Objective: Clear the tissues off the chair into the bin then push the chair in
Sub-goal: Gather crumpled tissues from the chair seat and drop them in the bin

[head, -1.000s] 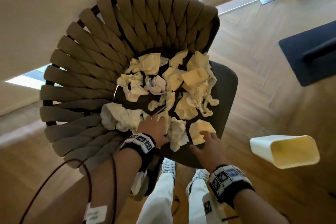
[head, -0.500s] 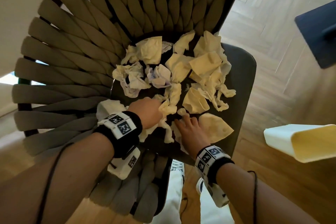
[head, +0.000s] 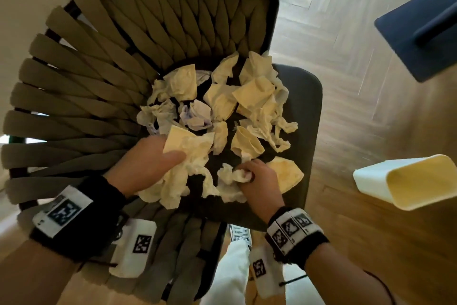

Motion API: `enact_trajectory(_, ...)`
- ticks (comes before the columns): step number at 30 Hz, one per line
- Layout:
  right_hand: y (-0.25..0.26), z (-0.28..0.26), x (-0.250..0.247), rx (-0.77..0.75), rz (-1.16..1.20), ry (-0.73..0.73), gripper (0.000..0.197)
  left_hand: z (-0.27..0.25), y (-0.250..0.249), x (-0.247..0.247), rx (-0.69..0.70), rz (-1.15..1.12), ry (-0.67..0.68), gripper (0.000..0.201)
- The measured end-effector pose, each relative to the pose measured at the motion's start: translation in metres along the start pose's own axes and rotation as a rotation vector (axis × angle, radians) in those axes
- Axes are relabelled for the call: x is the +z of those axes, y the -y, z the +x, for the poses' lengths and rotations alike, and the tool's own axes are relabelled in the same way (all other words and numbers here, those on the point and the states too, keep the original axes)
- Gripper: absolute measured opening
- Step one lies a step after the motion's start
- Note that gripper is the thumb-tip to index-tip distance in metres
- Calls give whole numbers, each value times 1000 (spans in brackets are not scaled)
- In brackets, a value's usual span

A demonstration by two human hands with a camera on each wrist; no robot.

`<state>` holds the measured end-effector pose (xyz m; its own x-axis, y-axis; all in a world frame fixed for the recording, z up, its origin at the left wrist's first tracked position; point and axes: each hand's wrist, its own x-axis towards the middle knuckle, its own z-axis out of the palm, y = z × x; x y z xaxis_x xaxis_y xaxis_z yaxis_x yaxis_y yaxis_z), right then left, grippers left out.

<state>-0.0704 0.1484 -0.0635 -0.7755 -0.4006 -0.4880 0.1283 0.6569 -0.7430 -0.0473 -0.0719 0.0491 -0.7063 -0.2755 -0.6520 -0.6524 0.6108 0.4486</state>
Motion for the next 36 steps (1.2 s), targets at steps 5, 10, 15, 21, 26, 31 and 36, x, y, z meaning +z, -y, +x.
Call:
enact_trajectory(5,-30,-47,-80,183,607,-304,19,-8,-85,33,128,-109,37,9)
enact_trajectory(10,-120,-63,-179,425,857,-631,15,15,-211,138,299,-92,222,12)
enact_trajectory(15,-259,-53,-272,710,870,-826,21,63,-328,270,378,-62,400,17)
enact_trajectory(21,-390,-31,-343,873,741,-790,17,127,-419,431,281,-138,498,20)
enact_trajectory(26,-472,-14,-353,941,757,-789,14,173,-447,546,194,-206,502,12)
enact_trajectory(31,-542,2,-336,956,972,-693,19,201,-437,621,138,-175,501,10)
enact_trajectory(36,-540,0,-339,941,974,-695,29,212,-410,661,-31,-92,629,46)
